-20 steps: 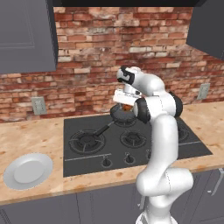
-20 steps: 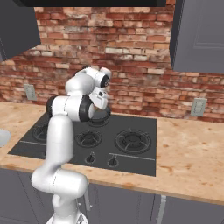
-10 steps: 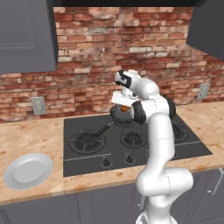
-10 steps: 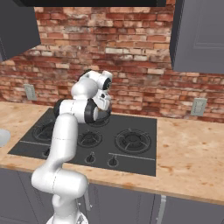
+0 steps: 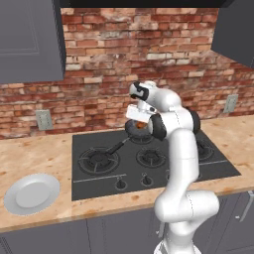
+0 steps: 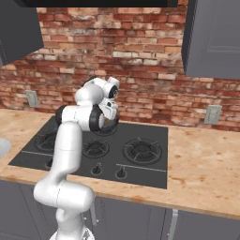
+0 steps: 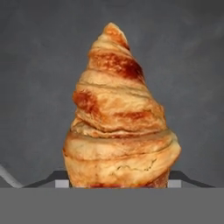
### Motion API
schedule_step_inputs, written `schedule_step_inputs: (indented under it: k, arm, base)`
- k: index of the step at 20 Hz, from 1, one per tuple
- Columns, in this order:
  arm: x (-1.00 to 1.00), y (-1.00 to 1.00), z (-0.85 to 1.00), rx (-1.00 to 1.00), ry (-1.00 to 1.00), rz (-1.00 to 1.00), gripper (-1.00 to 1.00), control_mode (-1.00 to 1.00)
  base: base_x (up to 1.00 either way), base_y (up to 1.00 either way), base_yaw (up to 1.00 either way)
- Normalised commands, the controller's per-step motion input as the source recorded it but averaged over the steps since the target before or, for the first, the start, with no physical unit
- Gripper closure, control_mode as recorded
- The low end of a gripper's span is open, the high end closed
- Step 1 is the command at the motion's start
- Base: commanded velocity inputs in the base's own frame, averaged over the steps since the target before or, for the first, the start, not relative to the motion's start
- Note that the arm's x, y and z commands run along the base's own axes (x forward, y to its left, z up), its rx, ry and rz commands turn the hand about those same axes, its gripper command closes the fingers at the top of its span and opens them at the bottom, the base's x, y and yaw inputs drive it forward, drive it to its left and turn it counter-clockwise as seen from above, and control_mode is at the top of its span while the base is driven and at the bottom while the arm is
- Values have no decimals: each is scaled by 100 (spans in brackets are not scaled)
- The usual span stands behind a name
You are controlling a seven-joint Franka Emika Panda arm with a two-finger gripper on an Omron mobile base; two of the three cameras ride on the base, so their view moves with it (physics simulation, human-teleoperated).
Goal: Pick the croissant and place it on the pan. Then turn on the stove to warm the croissant.
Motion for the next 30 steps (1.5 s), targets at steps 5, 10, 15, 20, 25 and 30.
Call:
schedule_step_inputs:
  k: [5, 10, 15, 20, 25, 30]
  arm:
    - [-42, 0, 18, 0, -8, 0, -100, -100]
    - [-42, -6, 63, 0, -13, 0, -100, -100]
    - [-66, -16, 59, 0, -18, 0, -100, -100]
    - [-88, -12, 4, 0, -5, 7, -100, -100]
    - [-70, -1, 0, -3, 0, 12, -100, -100]
    - [-58, -12, 0, -1, 0, 15, -100, -100]
  base:
    - [0, 0, 0]
    - [0, 0, 0]
    - [0, 0, 0]
    - [0, 0, 0]
    - [0, 0, 0]
    - [0, 0, 0]
